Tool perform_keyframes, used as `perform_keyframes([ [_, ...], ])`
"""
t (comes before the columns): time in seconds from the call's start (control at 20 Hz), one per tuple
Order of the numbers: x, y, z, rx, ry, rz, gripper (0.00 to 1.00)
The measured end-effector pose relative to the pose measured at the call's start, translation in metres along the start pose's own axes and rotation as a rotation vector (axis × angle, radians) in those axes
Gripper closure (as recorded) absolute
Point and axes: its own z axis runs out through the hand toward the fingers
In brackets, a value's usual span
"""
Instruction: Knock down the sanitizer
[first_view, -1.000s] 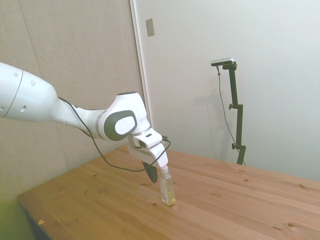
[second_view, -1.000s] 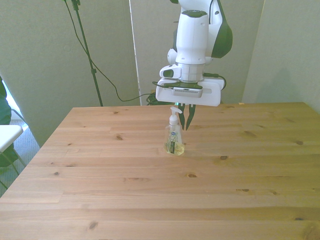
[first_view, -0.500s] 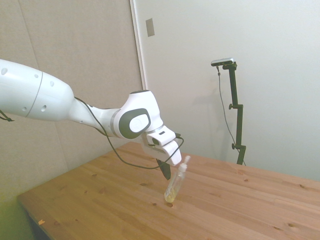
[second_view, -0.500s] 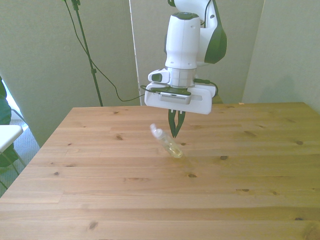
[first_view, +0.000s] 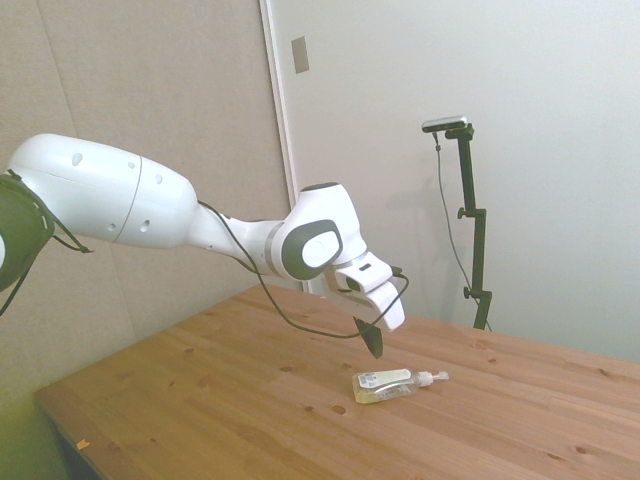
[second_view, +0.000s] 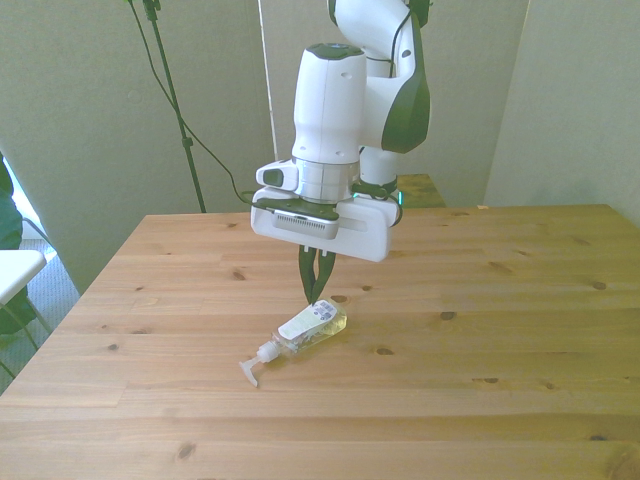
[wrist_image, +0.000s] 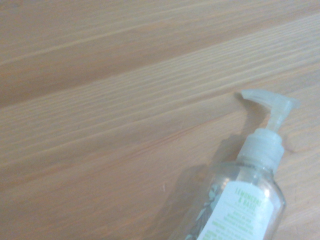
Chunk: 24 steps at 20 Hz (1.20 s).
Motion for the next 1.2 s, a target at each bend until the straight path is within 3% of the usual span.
perform_keyframes([
  [0.4,-0.01,0.001,0.0,-0.003,-0.014,-0.037,0.0],
  [1.2,-0.112,0.044,-0.067,0.008,-0.079,-0.167,0.0],
])
